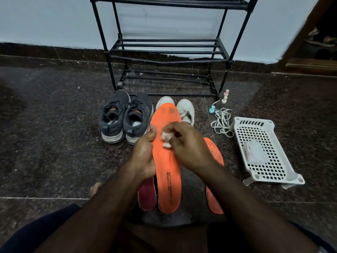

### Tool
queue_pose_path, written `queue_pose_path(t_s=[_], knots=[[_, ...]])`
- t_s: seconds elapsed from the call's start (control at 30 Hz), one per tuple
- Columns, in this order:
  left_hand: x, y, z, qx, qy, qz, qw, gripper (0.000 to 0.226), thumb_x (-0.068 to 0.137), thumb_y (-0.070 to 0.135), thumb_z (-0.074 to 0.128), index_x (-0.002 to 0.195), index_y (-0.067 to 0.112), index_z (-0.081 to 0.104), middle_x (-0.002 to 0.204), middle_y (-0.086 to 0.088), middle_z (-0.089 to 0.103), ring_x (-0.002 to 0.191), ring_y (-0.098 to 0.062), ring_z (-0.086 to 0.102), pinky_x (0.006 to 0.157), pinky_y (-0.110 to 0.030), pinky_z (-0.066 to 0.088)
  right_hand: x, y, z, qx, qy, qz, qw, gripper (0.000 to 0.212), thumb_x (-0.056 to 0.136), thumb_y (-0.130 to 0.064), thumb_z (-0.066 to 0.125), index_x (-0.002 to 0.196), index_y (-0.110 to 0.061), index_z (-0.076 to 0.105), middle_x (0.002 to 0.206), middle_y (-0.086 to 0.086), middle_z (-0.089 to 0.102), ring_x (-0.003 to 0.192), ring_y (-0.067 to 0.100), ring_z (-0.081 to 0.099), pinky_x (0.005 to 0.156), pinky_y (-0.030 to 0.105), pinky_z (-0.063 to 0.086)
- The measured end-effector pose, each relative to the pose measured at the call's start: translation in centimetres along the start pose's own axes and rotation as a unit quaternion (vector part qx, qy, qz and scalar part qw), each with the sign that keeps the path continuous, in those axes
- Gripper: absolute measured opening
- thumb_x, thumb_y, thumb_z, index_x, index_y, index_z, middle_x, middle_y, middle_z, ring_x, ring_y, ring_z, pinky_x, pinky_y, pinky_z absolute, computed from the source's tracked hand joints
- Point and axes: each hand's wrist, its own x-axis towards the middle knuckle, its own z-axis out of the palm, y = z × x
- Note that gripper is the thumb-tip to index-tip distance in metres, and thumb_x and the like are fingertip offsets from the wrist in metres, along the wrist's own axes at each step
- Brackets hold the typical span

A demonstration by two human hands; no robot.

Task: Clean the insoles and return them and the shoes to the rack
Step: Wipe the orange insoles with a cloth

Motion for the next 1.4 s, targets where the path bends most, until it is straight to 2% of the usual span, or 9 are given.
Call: queue_pose_path(t_s=[0.13,0.27,0.37,0.5,0.67,0.9,1.13,1.23,1.4], knots=[[-0.3,0.0,0.2,-0.012,-0.017,0.016,1.000,0.067,0.104,0.053,0.030,0.112,0.004,0.075,0.111,-0.018,0.072,0.094,-0.030,0.071,0.093,-0.048,0.053,0.6,0.2,-1.8,-0.015,0.032,0.001,0.999,0.030,0.082,0.001,0.069,0.107,-0.015,0.067,0.105,-0.002,0.055,0.083,-0.008,0.055,0.074,0.005,0.043],[-0.3,0.0,0.4,0.007,-0.012,0.028,1.000,0.061,0.104,0.050,0.033,0.135,0.003,0.057,0.131,-0.019,0.064,0.116,-0.032,0.064,0.105,-0.049,0.047,1.0,0.7,-2.2,-0.068,0.091,-0.024,0.993,0.026,0.081,-0.005,0.071,0.106,-0.010,0.074,0.116,0.004,0.067,0.105,0.010,0.061,0.096,0.019,0.045],[-0.5,-0.1,0.6,0.018,-0.008,0.017,1.000,0.058,0.104,0.050,0.033,0.133,0.007,0.059,0.126,-0.018,0.067,0.109,-0.031,0.068,0.098,-0.049,0.052,1.3,0.5,-1.5,-0.125,0.078,-0.036,0.988,0.028,0.086,-0.003,0.060,0.110,-0.007,0.073,0.128,0.011,0.064,0.119,0.020,0.059,0.107,0.028,0.041],[-0.6,-0.2,0.9,0.022,-0.001,0.006,1.000,0.057,0.104,0.051,0.034,0.129,0.009,0.063,0.125,-0.018,0.068,0.110,-0.032,0.068,0.103,-0.050,0.046,1.0,0.7,-0.3,-0.142,0.040,-0.071,0.987,0.037,0.077,-0.004,0.051,0.106,-0.010,0.073,0.107,0.006,0.073,0.100,0.024,0.067,0.090,0.039,0.053],[-0.4,0.0,0.8,0.012,0.016,-0.002,1.000,0.062,0.102,0.052,0.036,0.094,0.004,0.075,0.091,-0.017,0.073,0.082,-0.030,0.074,0.077,-0.042,0.061,-0.1,0.9,1.1,-0.135,0.003,-0.082,0.987,0.025,0.078,-0.005,0.063,0.098,-0.014,0.075,0.091,0.003,0.073,0.090,0.024,0.067,0.085,0.038,0.053],[-0.6,-0.3,0.9,0.039,0.035,0.017,0.998,0.055,0.105,0.045,0.036,0.131,0.003,0.060,0.126,-0.022,0.065,0.113,-0.036,0.063,0.099,-0.051,0.050,1.7,2.1,-0.4,-0.144,0.115,-0.035,0.982,0.020,0.077,-0.001,0.069,0.093,-0.012,0.075,0.088,0.006,0.070,0.083,0.022,0.065,0.080,0.028,0.048],[-0.8,0.0,0.8,0.067,0.052,0.004,0.996,0.056,0.105,0.045,0.036,0.129,0.001,0.060,0.107,-0.022,0.071,0.092,-0.033,0.072,0.079,-0.046,0.061,-0.3,1.4,0.7,-0.132,0.009,-0.035,0.991,0.011,0.078,-0.006,0.072,0.084,-0.014,0.074,0.084,0.003,0.070,0.081,0.020,0.064,0.077,0.032,0.051],[-0.9,0.1,0.9,0.072,0.061,0.023,0.995,0.053,0.105,0.043,0.037,0.128,0.000,0.059,0.106,-0.021,0.072,0.092,-0.032,0.072,0.082,-0.047,0.060,0.2,1.3,-0.5,-0.079,0.041,0.011,0.996,0.011,0.080,-0.008,0.073,0.086,-0.017,0.074,0.087,-0.003,0.069,0.084,0.011,0.062,0.079,0.020,0.046],[-0.6,-0.2,0.8,0.055,0.058,0.028,0.996,0.057,0.104,0.046,0.039,0.132,0.001,0.057,0.114,-0.022,0.069,0.102,-0.036,0.068,0.091,-0.051,0.055,0.1,0.3,0.4,-0.116,0.035,0.002,0.993,0.014,0.082,-0.011,0.072,0.095,-0.016,0.075,0.092,0.002,0.071,0.090,0.018,0.064,0.083,0.024,0.044]])
